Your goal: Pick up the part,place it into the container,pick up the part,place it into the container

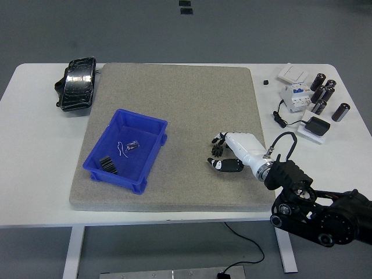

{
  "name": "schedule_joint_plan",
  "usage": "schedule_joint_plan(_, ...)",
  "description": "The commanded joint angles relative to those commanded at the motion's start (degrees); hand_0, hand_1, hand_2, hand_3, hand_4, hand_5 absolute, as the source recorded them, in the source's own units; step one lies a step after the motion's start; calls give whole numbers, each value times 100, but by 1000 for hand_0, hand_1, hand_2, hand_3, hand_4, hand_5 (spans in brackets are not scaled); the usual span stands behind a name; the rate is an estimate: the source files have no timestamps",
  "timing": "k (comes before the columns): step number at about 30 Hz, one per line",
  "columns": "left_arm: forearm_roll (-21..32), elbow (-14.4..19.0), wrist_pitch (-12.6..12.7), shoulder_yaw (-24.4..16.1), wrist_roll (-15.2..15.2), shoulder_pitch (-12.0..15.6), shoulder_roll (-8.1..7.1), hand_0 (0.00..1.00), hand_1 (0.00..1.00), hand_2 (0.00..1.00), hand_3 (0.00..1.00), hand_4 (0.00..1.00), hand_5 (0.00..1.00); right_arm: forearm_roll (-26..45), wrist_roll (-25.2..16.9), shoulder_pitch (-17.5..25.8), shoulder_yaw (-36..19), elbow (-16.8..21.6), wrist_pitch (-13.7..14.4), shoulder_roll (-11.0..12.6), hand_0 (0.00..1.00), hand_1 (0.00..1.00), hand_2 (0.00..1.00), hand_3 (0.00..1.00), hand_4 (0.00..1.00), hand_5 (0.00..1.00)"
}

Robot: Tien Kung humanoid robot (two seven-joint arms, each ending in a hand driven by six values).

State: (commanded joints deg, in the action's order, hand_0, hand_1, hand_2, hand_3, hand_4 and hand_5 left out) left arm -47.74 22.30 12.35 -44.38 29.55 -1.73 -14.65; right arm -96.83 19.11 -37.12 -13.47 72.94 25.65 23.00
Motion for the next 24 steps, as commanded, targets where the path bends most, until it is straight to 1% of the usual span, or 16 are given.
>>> schedule_joint_plan(5,-43,8,1,-30,19,9,1,699,660,652,713,771,593,43,-24,-46,105,-58,51,-65,369,532,533,680,692,382)
schedule_joint_plan(6,-49,13,1,-33,28,13,1,699,659,652,713,770,591,47,-27,-53,118,-66,59,-76,348,493,463,671,671,371)
schedule_joint_plan(11,-54,21,2,-37,50,34,4,699,659,652,713,770,591,65,-39,-71,161,-128,94,-142,348,493,463,671,671,371)
schedule_joint_plan(12,-49,19,2,-36,46,35,5,699,661,652,712,770,591,66,-40,-72,168,-138,99,-149,328,475,423,672,614,315)
schedule_joint_plan(23,43,8,15,5,-15,97,19,698,661,653,716,770,591,73,-100,3,289,-213,114,-142,321,474,416,673,599,335)
schedule_joint_plan(24,51,8,15,11,-20,103,20,698,660,651,688,768,592,72,-110,10,292,-212,108,-135,315,485,426,674,549,282)
